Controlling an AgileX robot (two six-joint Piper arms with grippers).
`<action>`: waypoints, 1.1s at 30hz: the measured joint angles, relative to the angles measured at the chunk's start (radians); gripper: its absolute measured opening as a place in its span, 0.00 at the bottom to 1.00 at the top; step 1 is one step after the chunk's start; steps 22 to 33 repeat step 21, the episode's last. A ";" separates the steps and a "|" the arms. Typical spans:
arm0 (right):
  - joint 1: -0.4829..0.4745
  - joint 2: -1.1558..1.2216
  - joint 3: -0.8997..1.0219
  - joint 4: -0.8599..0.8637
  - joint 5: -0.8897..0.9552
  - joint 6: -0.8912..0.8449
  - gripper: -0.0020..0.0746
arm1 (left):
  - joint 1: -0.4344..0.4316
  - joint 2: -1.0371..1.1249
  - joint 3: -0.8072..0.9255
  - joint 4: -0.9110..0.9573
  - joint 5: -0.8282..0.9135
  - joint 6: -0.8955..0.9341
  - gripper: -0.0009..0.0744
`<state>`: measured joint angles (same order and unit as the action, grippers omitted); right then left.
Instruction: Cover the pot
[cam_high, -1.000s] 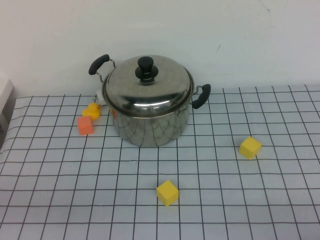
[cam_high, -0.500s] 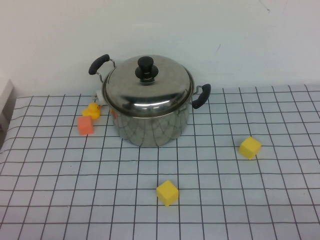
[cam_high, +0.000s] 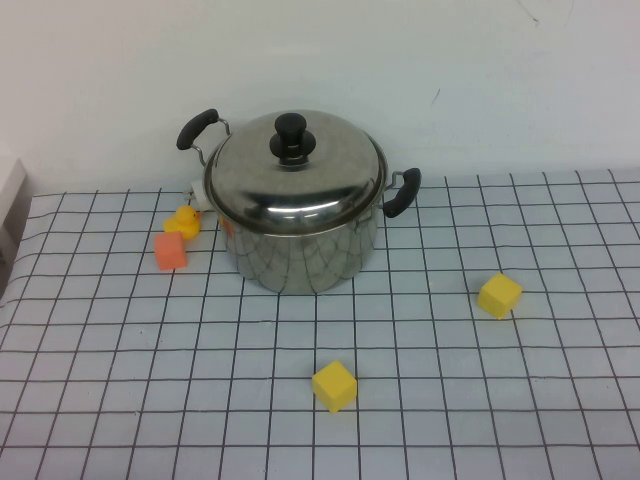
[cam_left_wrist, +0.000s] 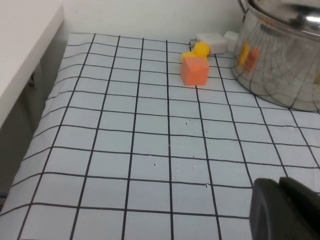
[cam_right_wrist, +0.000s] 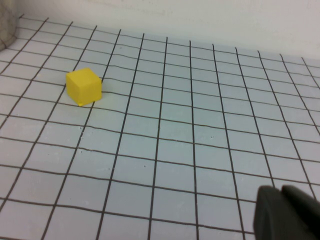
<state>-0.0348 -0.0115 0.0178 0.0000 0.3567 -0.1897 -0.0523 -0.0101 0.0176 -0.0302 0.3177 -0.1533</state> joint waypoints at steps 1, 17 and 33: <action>0.000 0.000 0.000 0.000 0.000 0.000 0.04 | 0.000 0.000 0.000 0.000 0.000 0.004 0.01; 0.000 0.000 0.000 0.000 0.000 0.000 0.04 | 0.007 0.000 0.000 -0.002 0.000 0.020 0.01; 0.000 0.000 0.000 0.000 0.000 0.000 0.04 | 0.007 -0.001 0.000 -0.002 0.000 0.020 0.01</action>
